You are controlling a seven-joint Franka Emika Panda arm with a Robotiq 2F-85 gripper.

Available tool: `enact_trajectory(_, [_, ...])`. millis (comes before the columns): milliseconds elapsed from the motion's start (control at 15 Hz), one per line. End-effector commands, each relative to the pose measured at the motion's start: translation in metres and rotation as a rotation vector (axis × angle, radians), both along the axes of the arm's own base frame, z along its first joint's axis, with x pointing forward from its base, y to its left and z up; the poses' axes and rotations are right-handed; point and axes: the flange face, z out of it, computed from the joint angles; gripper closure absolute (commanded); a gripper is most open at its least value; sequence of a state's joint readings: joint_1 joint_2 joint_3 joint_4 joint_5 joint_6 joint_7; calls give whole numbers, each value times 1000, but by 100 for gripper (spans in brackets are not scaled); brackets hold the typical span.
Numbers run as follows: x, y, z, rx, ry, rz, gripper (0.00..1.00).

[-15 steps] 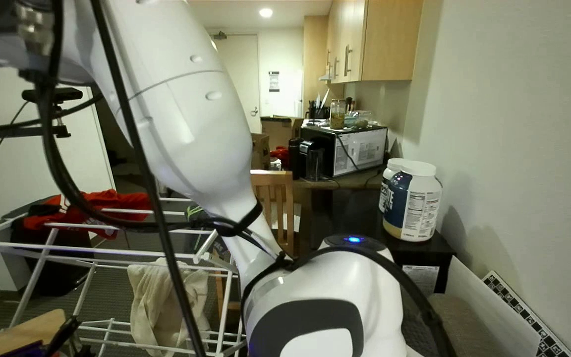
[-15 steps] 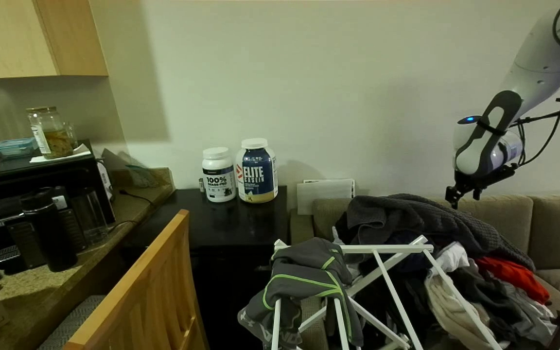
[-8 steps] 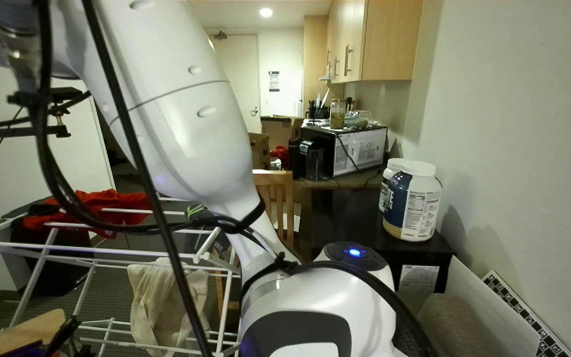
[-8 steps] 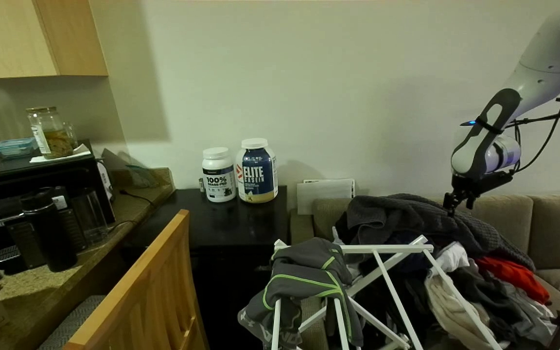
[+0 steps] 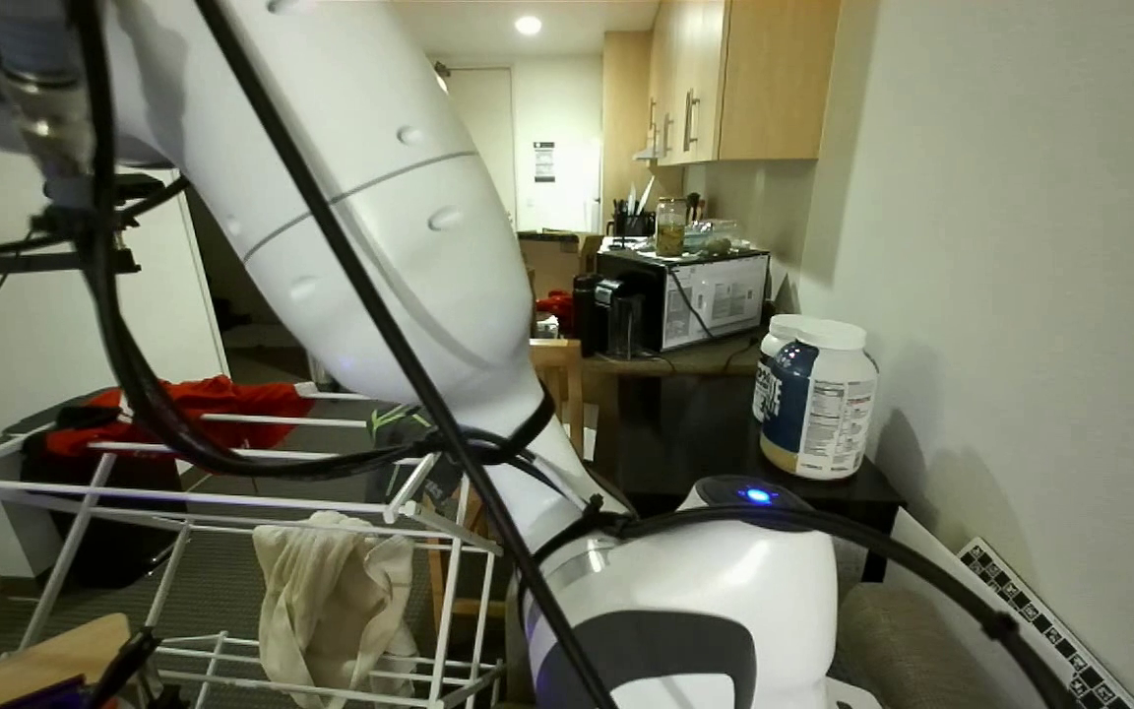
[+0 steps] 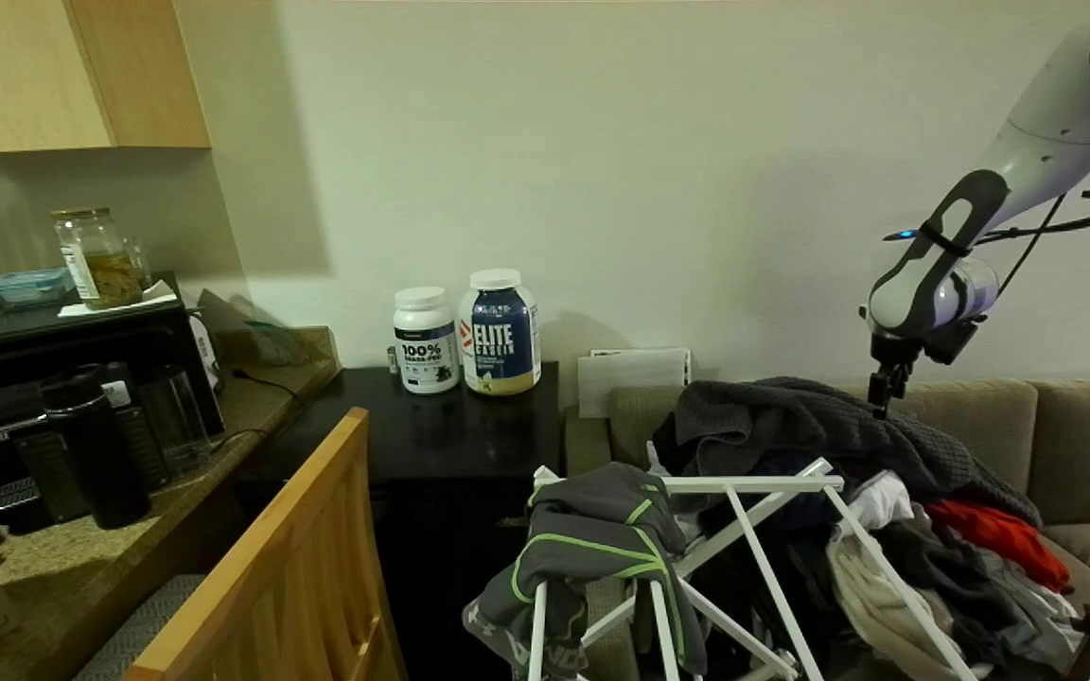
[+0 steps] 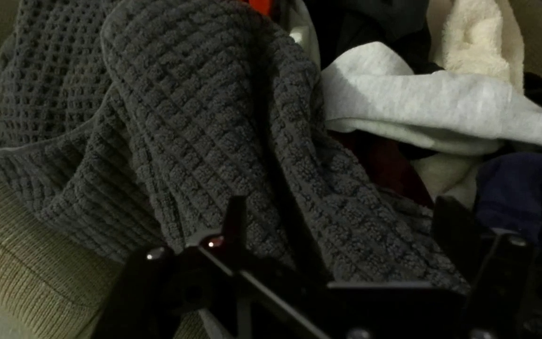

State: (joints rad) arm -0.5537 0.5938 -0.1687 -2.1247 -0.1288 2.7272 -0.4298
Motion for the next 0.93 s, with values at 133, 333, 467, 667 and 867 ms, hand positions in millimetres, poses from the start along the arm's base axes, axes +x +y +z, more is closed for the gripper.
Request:
enact_trajectory(133, [-1,-3,-20,-33,17,135,0])
enact_trajectory(333, [3,7,-35,-46,-7,170,0])
enact_trajectory(467, [6,12,-41,-44,-35,186,0])
enact_trajectory(667, [11,21,-49,-31,-78,217,0])
enact_trajectory(867, [14,28,-54,2,-98,220,27])
